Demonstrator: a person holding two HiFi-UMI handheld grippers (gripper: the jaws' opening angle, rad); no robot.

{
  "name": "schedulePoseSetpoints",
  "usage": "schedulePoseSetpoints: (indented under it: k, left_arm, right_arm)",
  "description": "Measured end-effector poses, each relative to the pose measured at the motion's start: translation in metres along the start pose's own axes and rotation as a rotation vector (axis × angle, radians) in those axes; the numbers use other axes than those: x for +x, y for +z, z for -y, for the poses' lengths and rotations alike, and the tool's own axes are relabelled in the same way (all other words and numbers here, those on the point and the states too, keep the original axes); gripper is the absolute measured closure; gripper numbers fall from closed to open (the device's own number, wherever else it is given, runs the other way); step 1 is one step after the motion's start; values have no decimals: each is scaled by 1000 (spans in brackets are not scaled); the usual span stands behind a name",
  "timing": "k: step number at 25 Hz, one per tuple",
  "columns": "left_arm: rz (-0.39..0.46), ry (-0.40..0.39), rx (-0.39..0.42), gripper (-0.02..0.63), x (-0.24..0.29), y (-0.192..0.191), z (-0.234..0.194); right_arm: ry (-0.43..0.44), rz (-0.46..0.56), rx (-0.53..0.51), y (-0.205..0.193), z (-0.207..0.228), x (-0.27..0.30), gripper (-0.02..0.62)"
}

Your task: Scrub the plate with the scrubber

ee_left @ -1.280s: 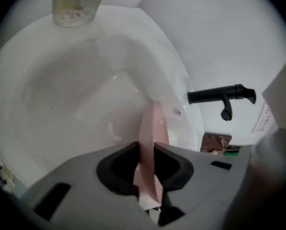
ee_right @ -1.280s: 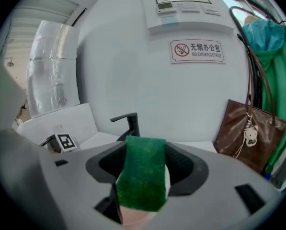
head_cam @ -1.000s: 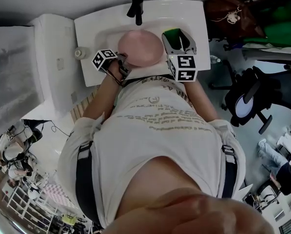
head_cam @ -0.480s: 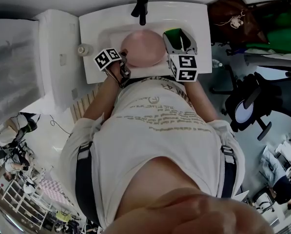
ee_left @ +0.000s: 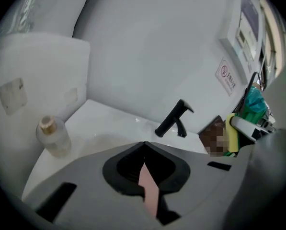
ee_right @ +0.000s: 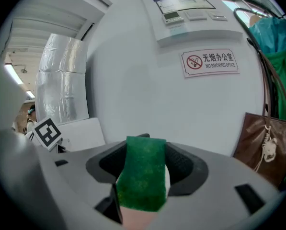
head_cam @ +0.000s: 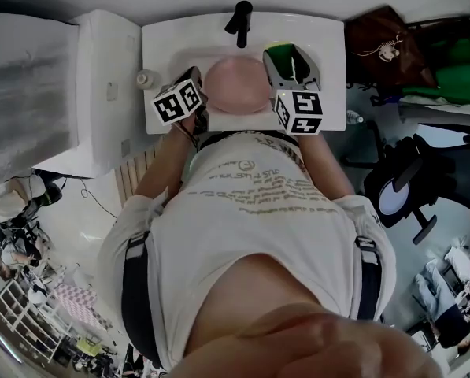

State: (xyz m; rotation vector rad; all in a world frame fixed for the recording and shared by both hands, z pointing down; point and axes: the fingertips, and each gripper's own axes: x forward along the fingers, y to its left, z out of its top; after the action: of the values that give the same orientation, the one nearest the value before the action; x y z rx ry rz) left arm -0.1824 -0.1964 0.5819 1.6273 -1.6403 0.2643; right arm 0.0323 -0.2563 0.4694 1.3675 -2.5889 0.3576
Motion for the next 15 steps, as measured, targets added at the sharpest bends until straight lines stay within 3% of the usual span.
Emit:
schedulePoseSetpoints:
  k: [6, 15]
  left_arm:
    - [230, -71, 178, 583, -33, 72, 47]
    - [458, -125, 394, 584, -81, 154, 123]
  right_arm:
    - [38, 113, -14, 47, -14, 6, 341]
    - [58, 307, -1, 130, -17, 4, 341]
